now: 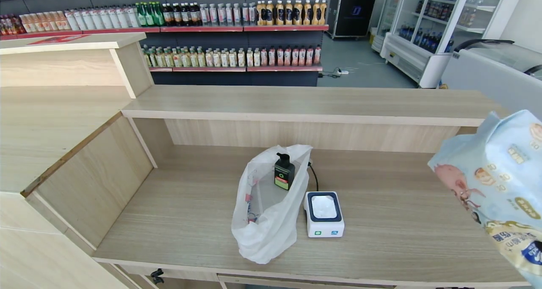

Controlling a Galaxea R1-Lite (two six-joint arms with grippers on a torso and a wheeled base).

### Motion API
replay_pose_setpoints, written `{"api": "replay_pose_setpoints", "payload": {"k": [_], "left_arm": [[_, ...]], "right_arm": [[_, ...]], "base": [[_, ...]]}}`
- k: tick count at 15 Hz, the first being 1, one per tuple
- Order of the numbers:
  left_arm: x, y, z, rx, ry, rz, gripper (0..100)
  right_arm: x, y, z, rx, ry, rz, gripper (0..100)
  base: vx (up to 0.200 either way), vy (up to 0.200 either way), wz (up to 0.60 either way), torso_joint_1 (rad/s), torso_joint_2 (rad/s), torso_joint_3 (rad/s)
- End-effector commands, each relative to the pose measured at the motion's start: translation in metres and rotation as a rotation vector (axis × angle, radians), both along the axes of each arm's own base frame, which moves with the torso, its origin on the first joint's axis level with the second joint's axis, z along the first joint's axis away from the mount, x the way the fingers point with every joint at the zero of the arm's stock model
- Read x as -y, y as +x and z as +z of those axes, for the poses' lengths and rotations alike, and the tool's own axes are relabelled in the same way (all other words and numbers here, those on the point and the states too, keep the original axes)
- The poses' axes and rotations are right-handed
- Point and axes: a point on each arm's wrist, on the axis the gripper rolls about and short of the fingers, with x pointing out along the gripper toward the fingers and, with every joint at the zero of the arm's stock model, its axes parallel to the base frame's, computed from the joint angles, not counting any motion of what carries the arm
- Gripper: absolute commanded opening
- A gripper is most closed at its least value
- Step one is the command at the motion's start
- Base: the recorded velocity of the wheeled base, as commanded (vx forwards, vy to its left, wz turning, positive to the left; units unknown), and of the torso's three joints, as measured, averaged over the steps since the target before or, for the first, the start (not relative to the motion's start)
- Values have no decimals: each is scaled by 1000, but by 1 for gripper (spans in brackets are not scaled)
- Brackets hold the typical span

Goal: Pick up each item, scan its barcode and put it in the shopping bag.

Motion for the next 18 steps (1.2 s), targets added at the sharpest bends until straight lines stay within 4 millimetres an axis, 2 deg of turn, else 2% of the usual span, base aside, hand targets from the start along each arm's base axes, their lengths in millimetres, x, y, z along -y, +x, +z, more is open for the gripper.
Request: {"api": "replay_pose_setpoints", "payload": {"k": [1, 4, 6, 8, 9, 12, 14, 16, 18], "left_arm": [[0, 0, 0, -1, 0, 1, 100], [0, 0, 0, -1, 0, 0, 100], [0, 0, 0, -1, 0, 0, 100], [0, 0, 0, -1, 0, 1, 100], [0, 0, 0, -1, 0, 1, 100], [0, 0, 0, -1, 0, 0, 100], [0, 0, 0, -1, 0, 0, 100], [0, 0, 0, -1, 0, 0, 100], [0, 0, 0, -1, 0, 0, 100]], "right_arm": [[3, 14, -2, -118, 165, -112, 0], [-2, 8, -16, -312, 351, -169, 0], [-10, 11, -17, -384, 467, -151, 0], [-16, 32, -20, -460, 561, -164, 0], [-17, 52, -25, -508, 609, -129, 0], [2, 95, -35, -570, 840, 45, 0], [22, 116, -50, -591, 938, 198, 0], [39, 134, -73, -575, 948, 259, 0], [52, 145, -92, -577, 948, 237, 0]], "base": [[0, 0, 0, 0, 0, 0], [0, 0, 0, 0, 0, 0], [0, 0, 600, 0, -2, 2], [0, 0, 300, 1, 1, 1], [0, 0, 0, 0, 0, 0], [0, 0, 0, 0, 0, 0], [0, 0, 0, 0, 0, 0], [0, 0, 0, 0, 0, 0], [0, 0, 0, 0, 0, 0]]}}
